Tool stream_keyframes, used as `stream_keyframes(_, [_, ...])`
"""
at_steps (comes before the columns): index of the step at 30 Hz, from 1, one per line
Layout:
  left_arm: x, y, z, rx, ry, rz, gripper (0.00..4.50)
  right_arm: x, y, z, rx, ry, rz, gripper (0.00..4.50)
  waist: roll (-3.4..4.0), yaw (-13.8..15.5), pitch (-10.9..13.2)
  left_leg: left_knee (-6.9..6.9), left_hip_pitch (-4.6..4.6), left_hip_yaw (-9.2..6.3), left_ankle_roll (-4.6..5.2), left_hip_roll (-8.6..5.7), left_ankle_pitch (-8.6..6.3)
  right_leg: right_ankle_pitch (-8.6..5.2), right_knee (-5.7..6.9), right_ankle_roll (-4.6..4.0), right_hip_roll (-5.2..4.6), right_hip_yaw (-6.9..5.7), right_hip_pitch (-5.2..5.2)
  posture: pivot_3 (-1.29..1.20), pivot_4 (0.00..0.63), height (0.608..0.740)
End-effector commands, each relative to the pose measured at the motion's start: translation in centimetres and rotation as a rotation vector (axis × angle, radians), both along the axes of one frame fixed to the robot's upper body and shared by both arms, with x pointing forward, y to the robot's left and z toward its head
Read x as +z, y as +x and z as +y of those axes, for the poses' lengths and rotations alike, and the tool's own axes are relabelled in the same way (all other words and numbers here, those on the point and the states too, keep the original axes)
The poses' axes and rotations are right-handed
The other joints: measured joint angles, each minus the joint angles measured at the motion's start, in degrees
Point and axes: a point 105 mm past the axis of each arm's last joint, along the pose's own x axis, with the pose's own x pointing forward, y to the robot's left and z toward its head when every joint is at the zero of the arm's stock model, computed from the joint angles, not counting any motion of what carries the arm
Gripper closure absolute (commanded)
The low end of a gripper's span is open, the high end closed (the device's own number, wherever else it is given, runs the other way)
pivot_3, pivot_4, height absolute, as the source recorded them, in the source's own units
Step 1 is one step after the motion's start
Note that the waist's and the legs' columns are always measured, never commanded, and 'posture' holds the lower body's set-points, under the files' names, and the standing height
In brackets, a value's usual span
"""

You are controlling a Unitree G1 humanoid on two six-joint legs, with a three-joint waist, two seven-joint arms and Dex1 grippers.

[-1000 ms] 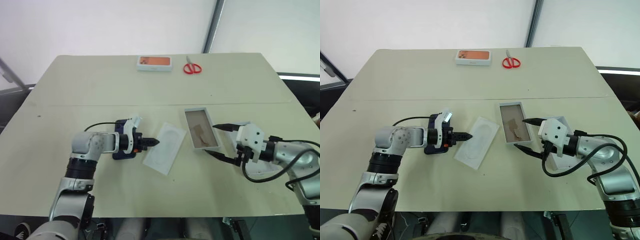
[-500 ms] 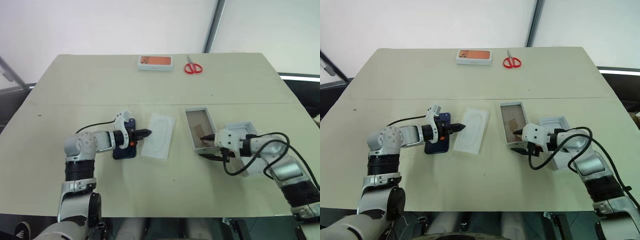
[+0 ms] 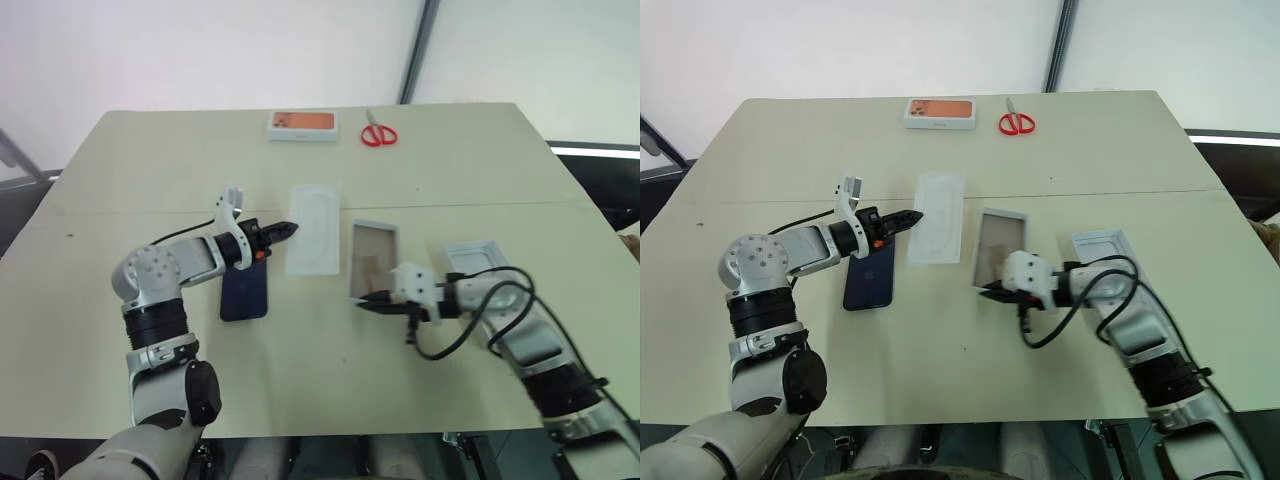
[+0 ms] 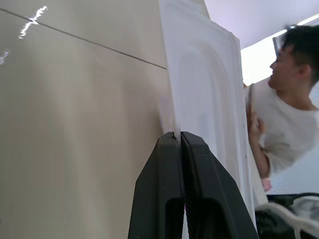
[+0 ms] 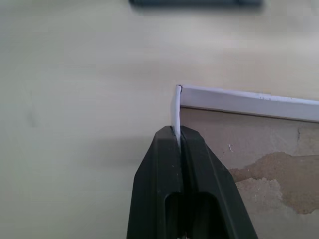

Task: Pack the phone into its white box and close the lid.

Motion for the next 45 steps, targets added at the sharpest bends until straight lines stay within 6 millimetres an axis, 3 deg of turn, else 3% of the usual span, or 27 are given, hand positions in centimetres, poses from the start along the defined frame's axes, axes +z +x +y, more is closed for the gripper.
stream_keyframes(1, [0.6,0.0,0.0,-0.003,-0.003,-0.021,4.50,0.5,-0.6,1.3,-0.002,0.022,0.000,4.46,-0.02,0.1,0.0,0.02,-0.01,0.00,0.00,-0.01,0.00,0.00,0.00,0.00,0.00,0.00,0.00,0.00,0.150,0.740])
stream_keyframes(4, [0.4,0.1,-0.2,-0.006,0.005,-0.017,4.50,1.1,0.0,1.7,-0.058,0.060,0.007,4.46,-0.02,0.1,0.0,0.03,-0.01,-0.03,0.02,-0.01,-0.01,0.01,0.01,0.00,0.01,-0.01,0.01,0.00,0.150,0.740])
stream_keyframes(8, [0.1,0.0,-0.5,-0.013,0.007,-0.014,4.50,1.6,0.7,1.2,-0.094,0.062,-0.021,2.56,-0.02,0.0,0.0,0.02,-0.02,-0.02,0.06,-0.02,-0.03,0.01,0.01,0.00,0.01,0.00,0.00,0.00,0.150,0.740])
stream_keyframes(11, [0.0,-0.1,-0.8,-0.023,0.009,-0.013,4.50,2.4,0.1,1.2,-0.067,0.083,-0.038,1.02,-0.02,0.0,0.0,0.00,-0.02,-0.02,0.08,-0.01,-0.04,0.01,0.02,0.00,0.02,0.00,-0.02,0.00,0.150,0.740])
stream_keyframes(14, [-0.3,-0.3,-1.1,-0.032,0.019,-0.011,4.50,3.3,-0.3,-0.1,-0.069,0.088,-0.045,1.02,-0.02,0.1,0.0,0.00,-0.03,-0.01,0.09,-0.01,-0.05,0.01,0.01,0.00,0.01,0.00,-0.01,0.00,0.150,0.740])
stream_keyframes(25, [-1.8,-1.1,-4.9,-0.124,0.092,-0.023,4.50,4.3,-0.8,-8.7,-0.280,0.031,-0.027,1.02,-0.05,0.2,0.0,0.03,-0.05,0.01,0.25,-0.01,-0.15,0.01,-0.01,0.00,0.00,0.00,0.02,0.00,0.150,0.740])
stream_keyframes(30, [-2.7,-1.4,-6.6,-0.171,0.150,-0.021,4.50,4.4,-0.3,-9.0,-0.326,0.055,-0.050,1.02,-0.05,0.1,0.0,0.01,-0.05,0.03,0.25,0.00,-0.15,0.01,-0.02,0.00,0.00,0.01,0.00,0.00,0.150,0.740])
stream_keyframes(36, [-2.8,-1.4,-6.7,-0.166,0.164,-0.031,4.50,4.1,-0.1,-8.8,-0.333,0.058,-0.058,1.02,-0.05,0.2,0.0,0.02,-0.06,0.02,0.26,0.00,-0.14,0.00,-0.02,0.01,0.00,0.01,0.00,0.00,0.150,0.740])
stream_keyframes(39, [-2.6,-1.3,-6.8,-0.165,0.169,-0.047,3.53,3.8,-0.1,-8.8,-0.329,0.044,-0.063,0.96,-0.05,0.2,0.0,0.03,-0.06,0.02,0.26,-0.01,-0.14,0.00,-0.02,0.01,0.00,0.00,0.00,0.00,0.150,0.740])
stream_keyframes(45, [-2.0,-1.1,-6.5,-0.138,0.171,-0.068,0.43,3.8,0.3,-8.6,-0.325,0.050,-0.068,0.96,-0.05,0.2,0.0,0.04,-0.06,0.02,0.26,-0.01,-0.14,0.00,-0.02,0.01,0.00,0.00,0.02,0.00,0.150,0.740])
